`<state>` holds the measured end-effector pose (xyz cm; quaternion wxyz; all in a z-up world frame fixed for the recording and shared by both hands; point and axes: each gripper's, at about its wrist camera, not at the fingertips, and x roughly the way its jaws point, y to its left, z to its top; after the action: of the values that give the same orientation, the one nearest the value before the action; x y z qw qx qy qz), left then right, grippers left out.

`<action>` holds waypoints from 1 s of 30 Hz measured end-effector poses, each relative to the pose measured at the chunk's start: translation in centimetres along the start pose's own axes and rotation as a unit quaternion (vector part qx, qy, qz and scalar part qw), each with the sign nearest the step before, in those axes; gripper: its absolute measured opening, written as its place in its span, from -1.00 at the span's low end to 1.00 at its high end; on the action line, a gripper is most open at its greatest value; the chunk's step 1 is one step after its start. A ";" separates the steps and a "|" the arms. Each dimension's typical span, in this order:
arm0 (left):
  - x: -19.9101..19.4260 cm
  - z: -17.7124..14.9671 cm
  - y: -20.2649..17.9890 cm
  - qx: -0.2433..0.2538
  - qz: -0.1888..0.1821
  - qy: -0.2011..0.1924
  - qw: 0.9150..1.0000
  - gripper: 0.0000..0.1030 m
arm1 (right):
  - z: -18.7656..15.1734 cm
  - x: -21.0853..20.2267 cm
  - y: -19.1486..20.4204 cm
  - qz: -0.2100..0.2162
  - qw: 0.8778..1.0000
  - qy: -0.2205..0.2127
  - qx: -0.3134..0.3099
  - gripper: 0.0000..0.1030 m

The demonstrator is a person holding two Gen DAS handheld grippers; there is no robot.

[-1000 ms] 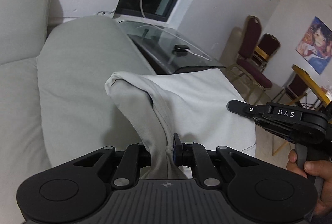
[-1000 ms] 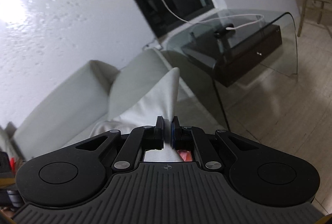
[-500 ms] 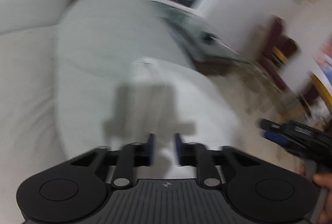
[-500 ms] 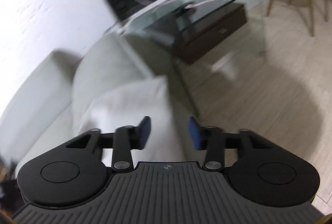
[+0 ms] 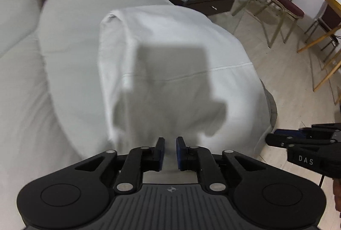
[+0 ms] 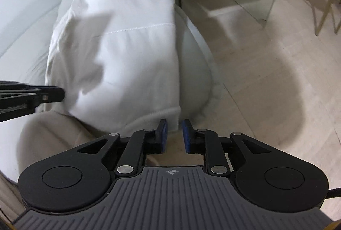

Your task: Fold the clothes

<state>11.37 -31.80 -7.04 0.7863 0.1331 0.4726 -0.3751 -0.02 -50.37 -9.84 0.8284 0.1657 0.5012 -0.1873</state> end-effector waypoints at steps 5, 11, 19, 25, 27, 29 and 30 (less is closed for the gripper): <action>-3.8 -0.3 -0.7 0.002 0.029 -0.049 0.998 0.00 | 0.5 -5.9 1.5 0.038 0.998 -0.055 0.006 0.13; -8.7 -0.6 -1.9 0.000 0.036 -0.100 0.994 0.55 | 0.9 -12.9 4.5 0.059 0.992 -0.102 -0.043 0.22; -13.0 -0.6 -2.7 -0.006 0.043 -0.121 0.992 0.84 | 1.0 -17.5 5.4 0.056 0.993 -0.087 -0.050 0.25; -15.8 -0.1 -3.5 -0.032 0.038 -0.129 0.990 0.89 | 1.0 -21.7 5.9 0.035 0.993 -0.077 -0.088 0.26; -16.0 0.0 -3.8 -0.035 0.043 -0.121 0.991 0.94 | 0.9 -22.0 6.1 0.029 0.992 -0.077 -0.096 0.38; -15.7 -0.1 -3.9 -0.038 0.046 -0.115 0.992 0.94 | 0.8 -22.2 6.3 0.023 0.991 -0.078 -0.103 0.42; -15.4 -0.2 -3.9 -0.042 0.046 -0.110 0.992 0.93 | 0.8 -22.4 6.4 0.020 0.991 -0.079 -0.107 0.42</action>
<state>4.29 -27.20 6.45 0.8546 0.0794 0.3922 -0.3309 -5.97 -41.91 11.02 0.8817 0.0706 0.4484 -0.1285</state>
